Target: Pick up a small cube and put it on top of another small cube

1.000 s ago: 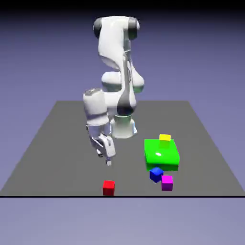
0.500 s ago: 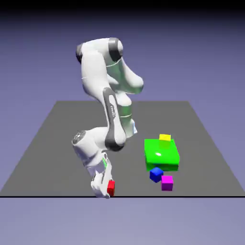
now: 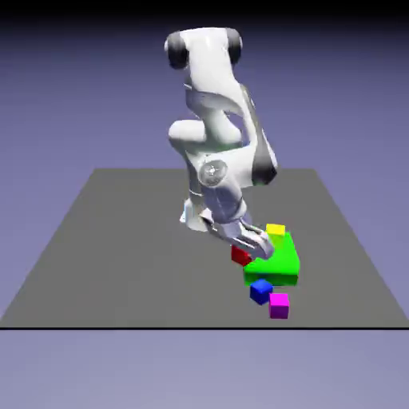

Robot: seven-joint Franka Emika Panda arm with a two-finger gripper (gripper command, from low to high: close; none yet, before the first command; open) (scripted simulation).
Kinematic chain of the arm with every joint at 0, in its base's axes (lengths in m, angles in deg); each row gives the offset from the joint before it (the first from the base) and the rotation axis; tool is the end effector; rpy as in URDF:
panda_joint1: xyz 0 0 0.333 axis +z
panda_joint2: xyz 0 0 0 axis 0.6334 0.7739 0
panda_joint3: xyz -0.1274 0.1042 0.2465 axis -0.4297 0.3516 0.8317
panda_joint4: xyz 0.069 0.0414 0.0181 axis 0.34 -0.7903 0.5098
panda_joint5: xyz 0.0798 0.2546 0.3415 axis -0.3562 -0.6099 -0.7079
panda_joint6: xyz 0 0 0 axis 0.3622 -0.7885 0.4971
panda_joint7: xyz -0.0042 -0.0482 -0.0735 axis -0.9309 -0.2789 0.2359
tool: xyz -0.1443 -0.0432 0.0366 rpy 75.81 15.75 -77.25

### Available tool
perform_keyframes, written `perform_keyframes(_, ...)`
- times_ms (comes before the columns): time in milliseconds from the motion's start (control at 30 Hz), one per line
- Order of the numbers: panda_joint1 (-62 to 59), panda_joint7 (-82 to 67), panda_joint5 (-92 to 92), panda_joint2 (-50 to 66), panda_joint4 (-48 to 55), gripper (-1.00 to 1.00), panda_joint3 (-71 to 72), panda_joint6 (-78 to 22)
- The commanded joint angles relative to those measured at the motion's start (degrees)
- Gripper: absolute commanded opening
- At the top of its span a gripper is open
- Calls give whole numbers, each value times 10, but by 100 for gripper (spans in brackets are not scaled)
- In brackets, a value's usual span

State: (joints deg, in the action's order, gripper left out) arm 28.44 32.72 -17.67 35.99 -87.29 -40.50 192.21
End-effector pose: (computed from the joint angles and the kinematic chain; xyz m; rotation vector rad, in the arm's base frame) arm 0.4527 0.1554 0.1903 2.4609 -1.8174 -0.6226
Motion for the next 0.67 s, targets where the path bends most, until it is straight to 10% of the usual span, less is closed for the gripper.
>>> perform_keyframes(0, 16, -24, 8, -20, -8, -100, 4, -20)
perform_keyframes(233, 120, -147, 39, -121, -49, -100, 24, -119)
perform_keyframes(400, 130, -141, 39, -66, -112, -100, 37, -3)
perform_keyframes(433, 130, -141, 39, -66, -112, 100, 37, -3)
perform_keyframes(633, 120, -147, 39, -121, -49, 100, 24, -119)
